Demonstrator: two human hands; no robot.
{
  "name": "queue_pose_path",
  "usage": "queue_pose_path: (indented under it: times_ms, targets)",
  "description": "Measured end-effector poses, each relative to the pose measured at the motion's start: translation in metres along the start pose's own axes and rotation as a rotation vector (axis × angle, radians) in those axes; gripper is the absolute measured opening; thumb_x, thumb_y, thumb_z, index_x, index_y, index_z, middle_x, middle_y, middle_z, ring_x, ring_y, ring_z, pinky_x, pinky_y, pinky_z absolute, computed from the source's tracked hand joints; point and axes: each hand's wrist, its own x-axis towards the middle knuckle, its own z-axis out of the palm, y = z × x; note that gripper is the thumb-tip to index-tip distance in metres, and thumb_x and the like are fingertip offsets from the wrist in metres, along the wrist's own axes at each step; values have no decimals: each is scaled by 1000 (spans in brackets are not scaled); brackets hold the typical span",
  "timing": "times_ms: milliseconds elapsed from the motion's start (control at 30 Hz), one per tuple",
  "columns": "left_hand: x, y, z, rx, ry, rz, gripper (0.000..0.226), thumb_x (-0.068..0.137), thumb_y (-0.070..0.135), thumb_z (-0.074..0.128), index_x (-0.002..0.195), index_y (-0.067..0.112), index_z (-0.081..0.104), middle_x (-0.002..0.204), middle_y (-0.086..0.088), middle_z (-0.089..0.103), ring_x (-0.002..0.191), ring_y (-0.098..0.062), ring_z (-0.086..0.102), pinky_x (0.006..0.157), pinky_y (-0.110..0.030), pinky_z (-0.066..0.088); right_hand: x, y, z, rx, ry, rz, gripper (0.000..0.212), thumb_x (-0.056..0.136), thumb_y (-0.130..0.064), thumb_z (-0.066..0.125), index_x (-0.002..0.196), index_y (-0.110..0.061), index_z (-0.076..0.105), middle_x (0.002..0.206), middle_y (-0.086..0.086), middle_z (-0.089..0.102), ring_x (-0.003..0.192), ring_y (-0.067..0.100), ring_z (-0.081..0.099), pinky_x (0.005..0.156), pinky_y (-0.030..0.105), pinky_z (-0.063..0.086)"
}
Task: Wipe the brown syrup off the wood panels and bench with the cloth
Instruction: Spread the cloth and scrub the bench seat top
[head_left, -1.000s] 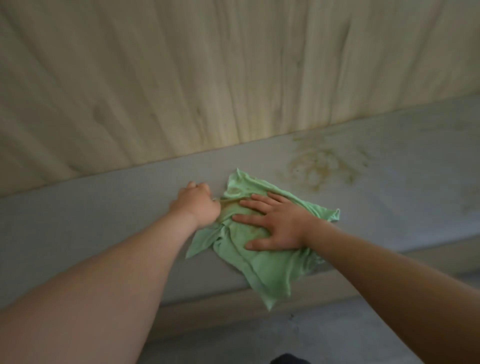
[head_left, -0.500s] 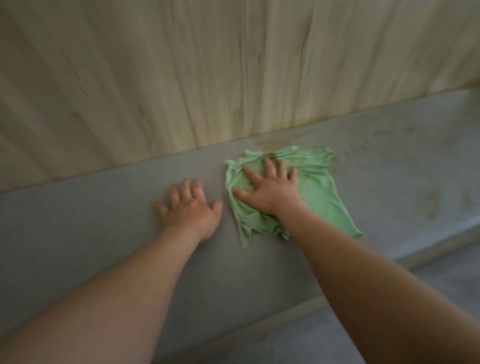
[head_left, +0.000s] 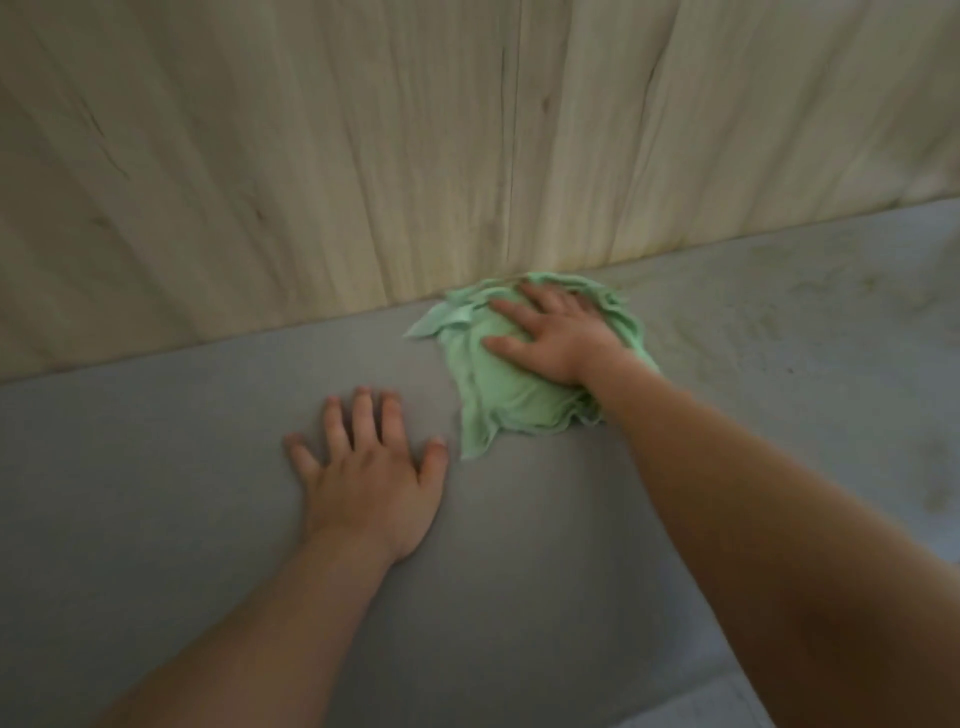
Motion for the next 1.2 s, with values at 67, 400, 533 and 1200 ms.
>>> queue_pose_path:
  times_ms: [67, 400, 533, 1200]
  targets:
    - [1, 0, 3, 10, 13, 3, 84, 91, 68, 1, 162, 24, 11, 171, -2, 5, 157, -32, -2, 119, -69, 7, 7, 40, -11, -17, 28, 174, 82, 86, -91, 22, 159, -56, 11, 174, -7, 2, 160, 24, 2, 127, 50, 1]
    - [-1, 0, 2, 4, 1, 24, 79, 97, 66, 10, 164, 23, 7, 172, -3, 1, 157, -32, -5, 119, -70, 4, 20, -89, 19, -32, 58, 186, 92, 92, -79, 22, 166, -27, 8, 173, 15, 1, 159, 38, -6, 124, 61, -2]
    - [0, 0, 1, 11, -2, 10, 81, 95, 67, 9, 163, 23, 10, 172, -3, 2, 157, -32, -6, 118, -70, 4, 9, -83, 17, -59, 16, -173, 75, 89, -88, 23, 158, -58, 16, 173, -8, 11, 160, 20, 4, 127, 52, 1]
    - [3, -4, -4, -31, -76, 19, 79, 99, 64, 13, 164, 19, 8, 173, -6, 0, 158, -35, -6, 117, -74, 0, -108, 5, 23, -71, 31, 211, 75, 90, -85, 23, 158, -58, 6, 174, -3, 1, 160, 24, -2, 128, 51, 1]
